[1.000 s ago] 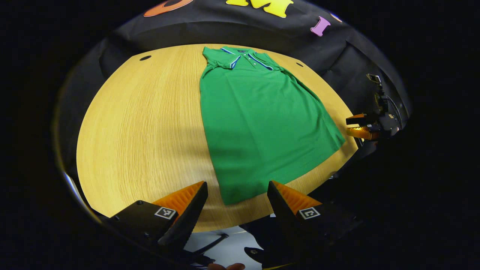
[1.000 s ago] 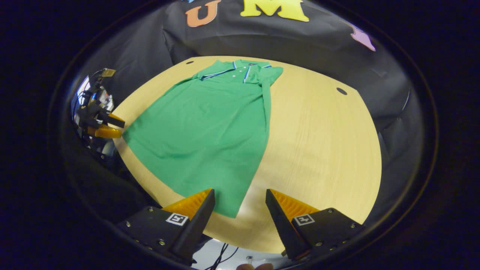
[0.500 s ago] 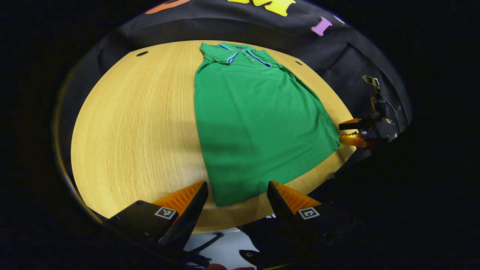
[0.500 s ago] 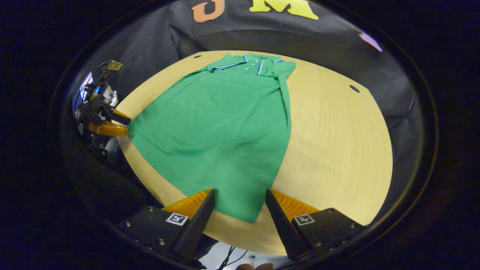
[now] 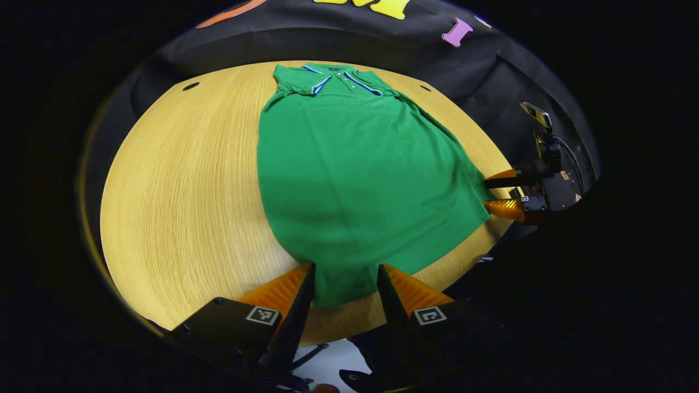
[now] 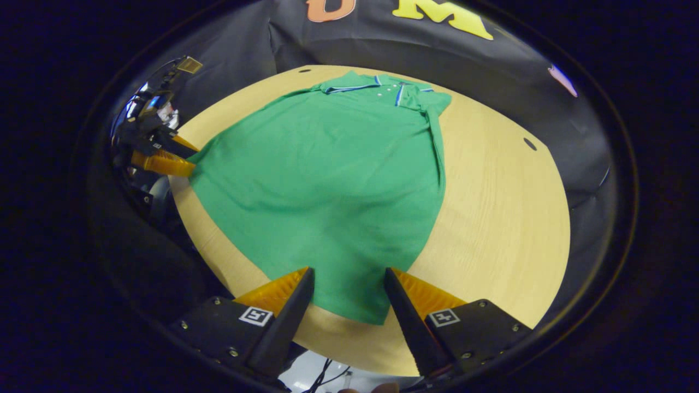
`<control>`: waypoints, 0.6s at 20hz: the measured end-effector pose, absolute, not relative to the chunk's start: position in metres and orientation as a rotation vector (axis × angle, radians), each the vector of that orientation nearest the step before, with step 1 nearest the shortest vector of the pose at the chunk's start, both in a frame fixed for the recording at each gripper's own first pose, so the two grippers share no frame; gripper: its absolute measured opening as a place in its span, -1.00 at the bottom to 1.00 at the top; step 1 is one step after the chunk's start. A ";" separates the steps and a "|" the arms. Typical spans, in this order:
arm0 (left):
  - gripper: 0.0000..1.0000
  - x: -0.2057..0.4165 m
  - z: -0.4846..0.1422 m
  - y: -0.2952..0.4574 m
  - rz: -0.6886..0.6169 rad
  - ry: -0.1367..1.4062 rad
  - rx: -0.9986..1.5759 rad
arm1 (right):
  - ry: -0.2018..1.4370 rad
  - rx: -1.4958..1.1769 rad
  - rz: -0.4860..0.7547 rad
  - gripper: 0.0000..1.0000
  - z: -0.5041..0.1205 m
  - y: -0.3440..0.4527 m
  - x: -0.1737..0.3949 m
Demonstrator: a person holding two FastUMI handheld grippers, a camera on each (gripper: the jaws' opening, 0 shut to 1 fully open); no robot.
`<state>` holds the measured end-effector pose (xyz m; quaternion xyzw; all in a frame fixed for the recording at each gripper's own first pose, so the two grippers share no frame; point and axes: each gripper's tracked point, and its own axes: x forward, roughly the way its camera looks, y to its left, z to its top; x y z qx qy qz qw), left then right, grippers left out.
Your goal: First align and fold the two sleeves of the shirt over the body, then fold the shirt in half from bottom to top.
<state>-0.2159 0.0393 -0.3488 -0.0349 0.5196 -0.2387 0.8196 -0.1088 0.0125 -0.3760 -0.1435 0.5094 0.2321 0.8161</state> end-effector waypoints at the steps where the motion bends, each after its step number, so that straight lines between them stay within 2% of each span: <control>1: 0.52 -0.216 -0.349 0.040 -0.504 1.104 -0.065 | 1.085 -0.305 0.499 0.75 -0.375 0.011 -0.109; 2: 0.28 -0.216 -0.351 0.041 -0.504 1.111 -0.054 | 1.087 -0.307 0.501 0.72 -0.375 0.012 -0.109; 3: 0.18 -0.215 -0.352 0.041 -0.503 1.107 -0.043 | 1.089 -0.314 0.505 0.70 -0.375 0.012 -0.108; 4: -0.12 -0.214 -0.353 0.044 -0.494 1.103 -0.032 | 1.087 -0.323 0.515 0.48 -0.375 0.012 -0.107; 6: -0.53 -0.213 -0.353 0.043 -0.493 1.100 -0.037 | 1.083 -0.330 0.528 0.04 -0.374 0.013 -0.106; 7: -0.57 -0.212 -0.354 0.041 -0.492 1.100 -0.052 | 1.082 -0.328 0.532 -0.26 -0.374 0.013 -0.107; 8: -0.69 -0.214 -0.354 0.039 -0.496 1.106 -0.079 | 1.083 -0.328 0.531 -0.44 -0.375 0.013 -0.106; 9: -0.74 -0.214 -0.353 0.036 -0.498 1.109 -0.103 | 1.089 -0.326 0.528 -0.87 -0.374 0.013 -0.106; 11: -0.87 -0.218 -0.351 0.032 -0.497 1.119 -0.145 | 1.111 -0.293 0.523 -0.89 -0.371 0.015 -0.103; 12: -0.92 -0.218 -0.351 0.030 -0.498 1.129 -0.167 | 1.133 -0.259 0.518 -0.97 -0.369 0.015 -0.102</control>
